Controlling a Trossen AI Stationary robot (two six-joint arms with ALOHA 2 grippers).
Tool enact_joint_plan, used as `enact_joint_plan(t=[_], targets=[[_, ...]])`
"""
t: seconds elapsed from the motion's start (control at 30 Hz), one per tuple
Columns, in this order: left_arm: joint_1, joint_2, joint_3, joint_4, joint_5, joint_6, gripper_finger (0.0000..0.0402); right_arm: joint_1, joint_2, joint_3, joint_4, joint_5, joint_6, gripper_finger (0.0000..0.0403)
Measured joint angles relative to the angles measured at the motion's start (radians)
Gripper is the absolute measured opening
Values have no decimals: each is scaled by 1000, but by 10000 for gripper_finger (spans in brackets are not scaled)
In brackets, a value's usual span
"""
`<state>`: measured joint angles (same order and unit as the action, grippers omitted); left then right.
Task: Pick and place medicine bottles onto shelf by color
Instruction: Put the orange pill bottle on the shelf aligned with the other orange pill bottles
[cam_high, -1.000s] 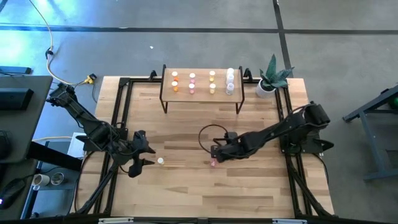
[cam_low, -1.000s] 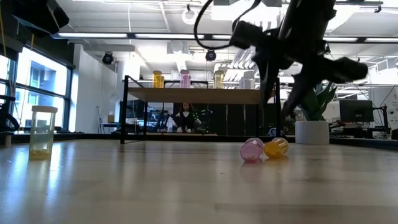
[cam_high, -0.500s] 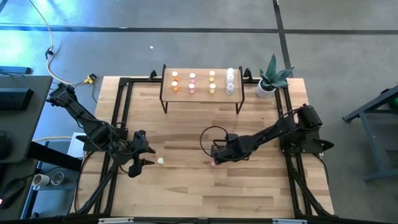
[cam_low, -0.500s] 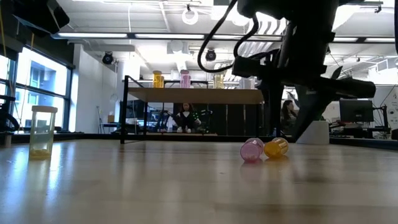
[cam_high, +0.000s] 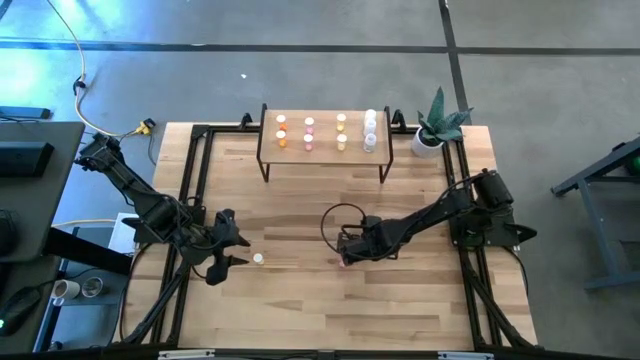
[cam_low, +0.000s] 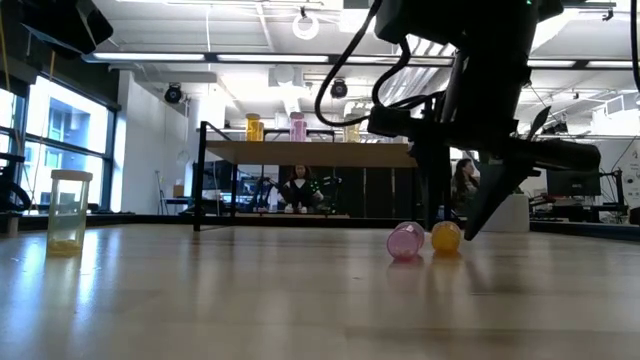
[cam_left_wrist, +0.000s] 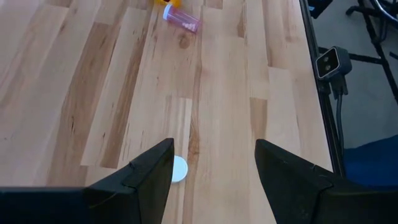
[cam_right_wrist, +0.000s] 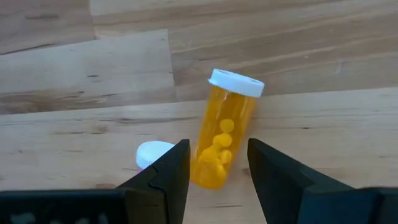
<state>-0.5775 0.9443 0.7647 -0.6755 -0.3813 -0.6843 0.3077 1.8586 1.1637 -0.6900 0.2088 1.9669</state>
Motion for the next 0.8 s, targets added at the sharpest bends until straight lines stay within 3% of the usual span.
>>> enact_joint_plan(t=[0.43, 0.8], targets=[[0, 0, 0, 0, 0, 7, 215, 0, 9, 0, -25, -65, -24, 149], [0, 0, 0, 0, 13, 6, 215, 0, 8, 0, -26, -88, -82, 85]])
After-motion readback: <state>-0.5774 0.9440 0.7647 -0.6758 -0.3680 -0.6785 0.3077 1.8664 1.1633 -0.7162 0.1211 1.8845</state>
